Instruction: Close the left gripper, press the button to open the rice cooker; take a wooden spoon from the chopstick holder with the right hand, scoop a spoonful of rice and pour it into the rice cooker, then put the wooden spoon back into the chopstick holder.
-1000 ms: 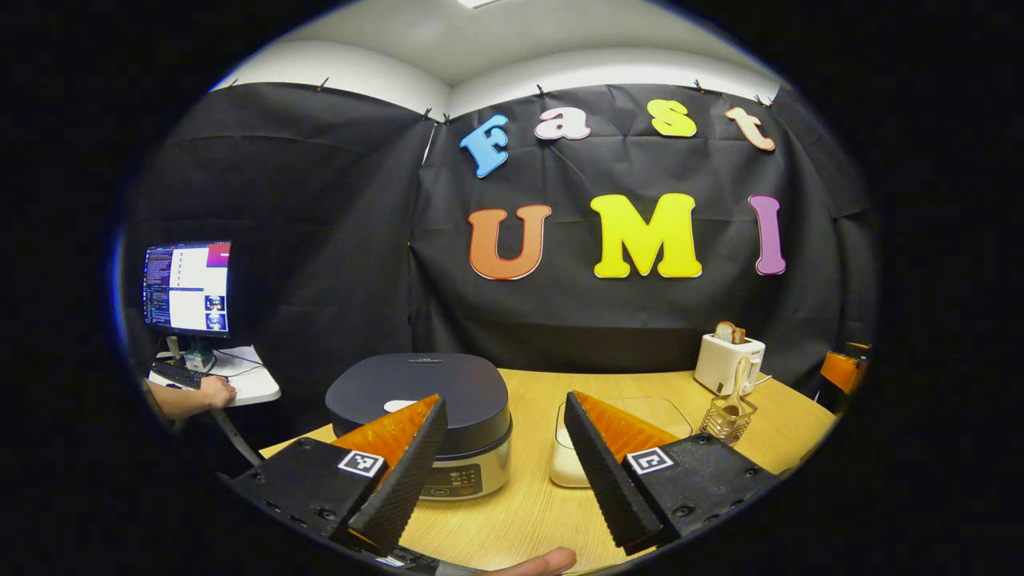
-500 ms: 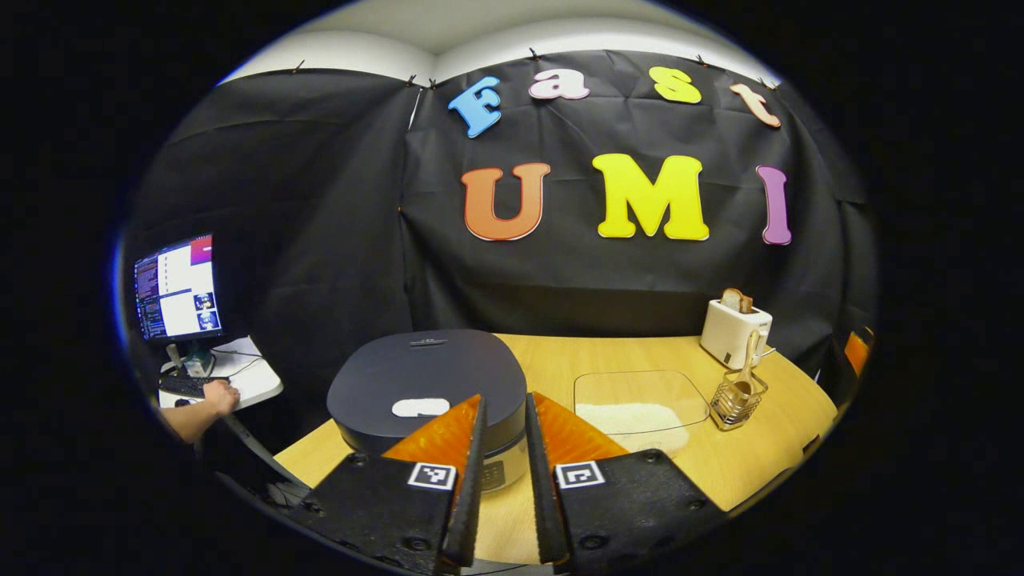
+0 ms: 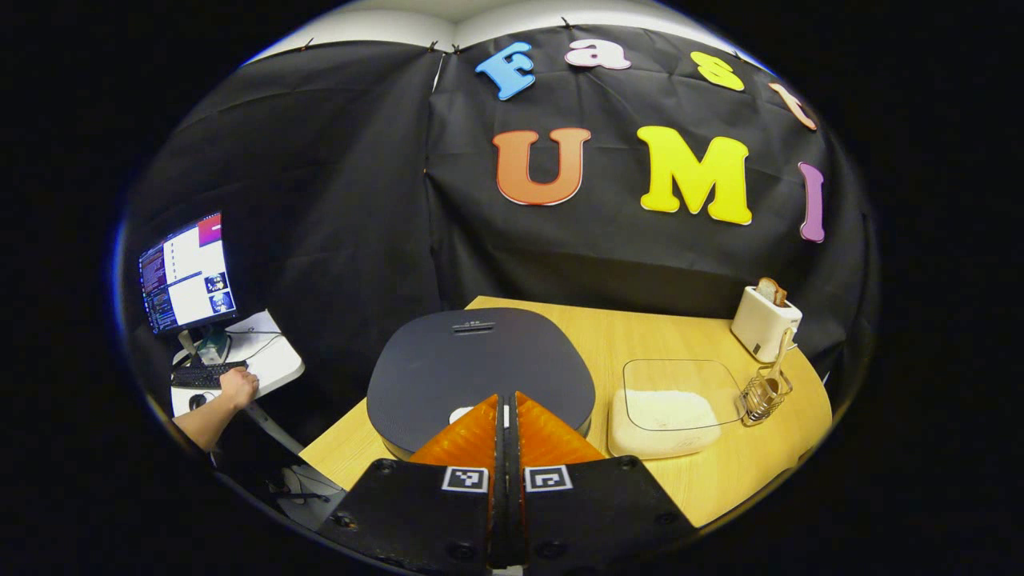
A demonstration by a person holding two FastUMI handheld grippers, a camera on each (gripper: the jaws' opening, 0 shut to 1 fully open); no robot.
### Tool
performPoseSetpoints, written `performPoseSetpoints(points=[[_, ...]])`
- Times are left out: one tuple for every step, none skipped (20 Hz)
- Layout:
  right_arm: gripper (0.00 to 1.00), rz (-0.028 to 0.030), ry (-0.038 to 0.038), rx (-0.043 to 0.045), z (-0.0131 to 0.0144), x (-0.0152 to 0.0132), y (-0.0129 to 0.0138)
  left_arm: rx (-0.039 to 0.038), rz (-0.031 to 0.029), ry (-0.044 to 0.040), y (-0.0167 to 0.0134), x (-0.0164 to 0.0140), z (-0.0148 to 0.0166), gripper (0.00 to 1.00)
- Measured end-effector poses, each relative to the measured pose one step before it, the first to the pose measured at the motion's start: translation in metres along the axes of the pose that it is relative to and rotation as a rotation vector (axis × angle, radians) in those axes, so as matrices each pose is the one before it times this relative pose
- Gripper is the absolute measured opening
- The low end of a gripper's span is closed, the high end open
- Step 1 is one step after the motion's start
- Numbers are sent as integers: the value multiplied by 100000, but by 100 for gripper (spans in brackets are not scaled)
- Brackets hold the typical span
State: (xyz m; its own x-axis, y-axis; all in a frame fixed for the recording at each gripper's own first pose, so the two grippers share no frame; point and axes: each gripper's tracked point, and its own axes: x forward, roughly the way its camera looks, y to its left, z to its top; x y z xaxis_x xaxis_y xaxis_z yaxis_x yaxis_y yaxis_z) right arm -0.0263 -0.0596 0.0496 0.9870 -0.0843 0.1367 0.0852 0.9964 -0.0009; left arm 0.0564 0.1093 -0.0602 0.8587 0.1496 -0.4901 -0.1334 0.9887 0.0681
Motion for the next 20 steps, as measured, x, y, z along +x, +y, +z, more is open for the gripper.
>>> performPoseSetpoints(points=[[92,90,-204,-149,182,-19,-1,-912,329,1893,213,381,-346,2],[95,-125,-328,-312,-9,5,-97,-662,-242,1611,87,453,-255,3],[95,-238,-280,-445,121,-17,-49,-968,-71,1663,143,448,-381,2],[92,-254,-160,-369,-61,-7,-134,-575,-1009,-174,-113,313,64,2],[92,28,-24,-189,75,10,-5,-760,-344,1200,-20,353,-353,3],[92,37,263,7,-168,91,28,-182,72,-162,83,43,-124,3],[92,-81,210,214,-43,7,-106,675,-132,-179,31,123,-110,3],[92,-68,205,380,-5,2,-209,454,-226,-82,36,-52,15,3],[92,-6,208,514,36,32,-99,-146,-383,-173,30,48,-22,3],[92,-23,186,571,-54,35,-21,1047,-743,82,-21,16,-128,3],[92,91,213,648,66,39,-132,1234,-551,165,-79,-46,-170,3],[92,255,101,703,5,-52,46,2188,8,518,-18,229,-228,3],[92,72,-32,699,77,-29,-8,864,664,-1295,-6,-127,39,3],[92,-155,-71,701,78,-36,-206,-319,174,3488,69,363,-390,4],[92,90,-19,472,155,-89,-56,-518,-255,-1075,160,-123,251,3],[92,366,-4,144,-51,-26,153,-1112,-253,515,51,-248,-283,3],[92,168,-172,-132,108,-95,-14,-448,351,-444,-31,38,71,3],[92,-264,-367,-355,40,51,-148,1448,905,-1525,-64,-239,331,3],[92,-603,-155,-461,69,69,-240,2211,1590,-3369,-61,69,572,3],[92,-764,305,-298,-303,144,-95,1233,2312,-2216,243,-385,245,3]])
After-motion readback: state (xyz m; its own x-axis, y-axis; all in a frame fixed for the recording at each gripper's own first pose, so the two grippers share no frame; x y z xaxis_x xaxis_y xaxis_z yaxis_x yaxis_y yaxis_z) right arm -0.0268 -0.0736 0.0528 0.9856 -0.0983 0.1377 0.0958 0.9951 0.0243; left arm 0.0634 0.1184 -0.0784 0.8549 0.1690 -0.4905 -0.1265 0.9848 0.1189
